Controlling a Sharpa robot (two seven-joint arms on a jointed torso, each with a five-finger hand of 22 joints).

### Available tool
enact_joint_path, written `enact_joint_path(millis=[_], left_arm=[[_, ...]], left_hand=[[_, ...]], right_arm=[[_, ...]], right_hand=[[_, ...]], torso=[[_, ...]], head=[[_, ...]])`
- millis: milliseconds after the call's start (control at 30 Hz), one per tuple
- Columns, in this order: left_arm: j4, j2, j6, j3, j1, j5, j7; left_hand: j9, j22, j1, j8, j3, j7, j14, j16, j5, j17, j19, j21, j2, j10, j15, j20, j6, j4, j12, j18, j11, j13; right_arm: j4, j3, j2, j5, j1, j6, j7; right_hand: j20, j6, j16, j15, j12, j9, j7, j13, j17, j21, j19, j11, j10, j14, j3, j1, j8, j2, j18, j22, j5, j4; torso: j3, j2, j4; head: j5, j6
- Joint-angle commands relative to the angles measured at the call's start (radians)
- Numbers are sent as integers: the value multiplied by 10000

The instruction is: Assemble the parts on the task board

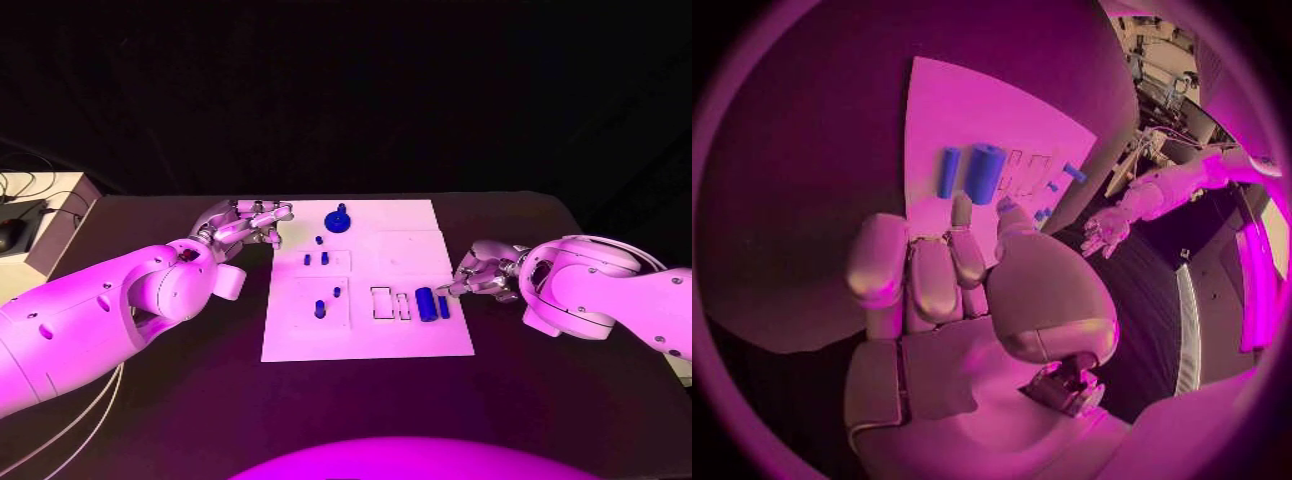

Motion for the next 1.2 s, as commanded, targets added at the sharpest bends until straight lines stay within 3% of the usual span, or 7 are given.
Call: enact_joint_path(millis=[33,267,600,833,1200], left_arm=[[63,6,86,7,-10,4,240],[92,3,123,7,-9,-3,216],[110,-26,146,7,-8,-2,179],[118,-40,160,8,-8,-1,164],[136,-72,216,8,-8,0,59]], left_hand=[[9,-4,-42,-10,16,-21,-22,-30,-35,-11,-6,-45,62,34,3,-27,-16,29,62,159,-34,9],[8,-2,-15,-14,5,-20,-28,-34,-45,-13,-9,-47,22,27,5,-31,-29,-9,47,153,-30,8],[8,-2,-38,-13,-6,-22,-30,-36,-41,-14,-8,-50,16,24,7,-33,-39,-8,42,151,-29,9],[9,-1,-56,-12,-11,-23,-28,-34,-45,-14,-7,-51,21,25,7,-33,-38,-2,43,150,-31,9],[8,-6,-106,-16,-27,-18,-43,-46,-41,-20,-14,-62,10,-10,19,-29,-66,26,26,147,-19,7]], right_arm=[[-46,-24,146,-683,-24,453,-557],[-186,-74,523,-875,-92,441,-620],[-471,-98,968,-1132,-289,381,-657],[-583,-105,1195,-1327,-376,440,-665],[-934,-113,1517,-1854,-536,605,-687]], right_hand=[[-94,7,-15,-54,-45,38,-67,481,30,23,744,29,53,19,-17,-137,-40,-62,-164,1084,45,52],[-71,21,10,-26,-77,93,-29,536,100,44,747,64,36,17,59,-254,-271,-194,-164,1130,298,173],[-38,38,29,1,-201,157,9,515,211,18,748,96,-50,27,349,-565,-504,-638,-151,1203,-2,762],[-35,42,23,4,-230,177,14,486,228,14,747,97,-68,28,487,-599,-519,-772,-151,1223,-482,828],[-33,37,3,8,-254,200,15,454,235,-32,747,100,-99,27,677,-698,-518,-929,-151,1232,-601,985]], torso=[[-5,9,7],[0,15,24],[12,20,18],[14,25,13],[12,18,11]], head=[[-27,9],[-56,0],[-15,-57],[3,-71],[27,-97]])
